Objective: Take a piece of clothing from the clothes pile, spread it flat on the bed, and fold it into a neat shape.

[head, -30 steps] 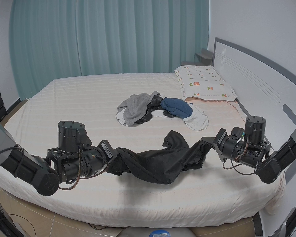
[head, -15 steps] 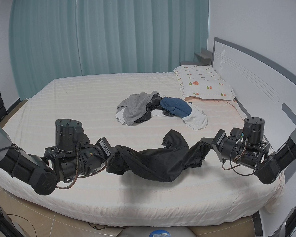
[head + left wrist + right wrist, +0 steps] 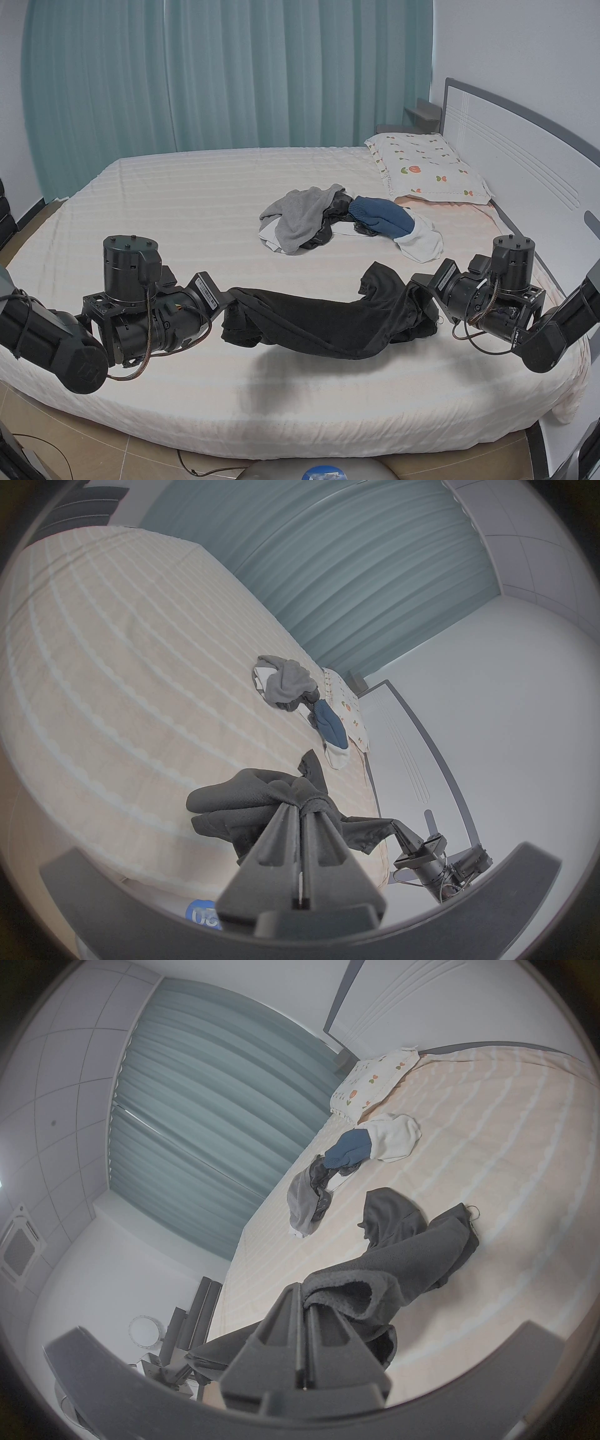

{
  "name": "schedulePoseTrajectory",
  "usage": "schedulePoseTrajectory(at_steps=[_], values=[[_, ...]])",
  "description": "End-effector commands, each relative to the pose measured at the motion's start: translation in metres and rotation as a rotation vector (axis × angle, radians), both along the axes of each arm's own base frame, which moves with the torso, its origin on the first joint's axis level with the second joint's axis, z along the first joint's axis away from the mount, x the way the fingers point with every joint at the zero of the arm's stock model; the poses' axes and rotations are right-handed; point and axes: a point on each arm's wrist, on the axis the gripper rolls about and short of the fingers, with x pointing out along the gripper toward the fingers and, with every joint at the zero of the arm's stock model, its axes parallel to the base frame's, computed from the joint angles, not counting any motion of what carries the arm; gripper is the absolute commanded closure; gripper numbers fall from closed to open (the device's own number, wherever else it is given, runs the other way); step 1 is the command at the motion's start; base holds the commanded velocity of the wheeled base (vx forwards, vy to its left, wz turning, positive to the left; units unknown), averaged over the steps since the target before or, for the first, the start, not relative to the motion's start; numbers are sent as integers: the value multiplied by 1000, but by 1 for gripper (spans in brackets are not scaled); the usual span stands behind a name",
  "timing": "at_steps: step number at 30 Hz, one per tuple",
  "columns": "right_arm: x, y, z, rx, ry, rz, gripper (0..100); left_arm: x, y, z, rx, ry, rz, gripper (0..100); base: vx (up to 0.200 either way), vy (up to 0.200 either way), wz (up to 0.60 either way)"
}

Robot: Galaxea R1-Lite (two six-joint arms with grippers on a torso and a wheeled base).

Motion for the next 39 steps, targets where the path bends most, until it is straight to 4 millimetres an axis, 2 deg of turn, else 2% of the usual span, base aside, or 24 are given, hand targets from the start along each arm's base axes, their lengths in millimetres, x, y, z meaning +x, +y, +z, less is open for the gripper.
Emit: schedulePoseTrajectory(at_steps=[1,35,39], values=[[-1,2,1,-1,-9,6,100,-1,1,2,-3,-6,0,100,0,200,0],[-9,-1,25,55,-132,9,100,-8,6,13,-2,-42,-2,100,0,200,0],[-11,-3,29,60,-144,5,100,-11,8,11,51,-61,-22,100,0,200,0]])
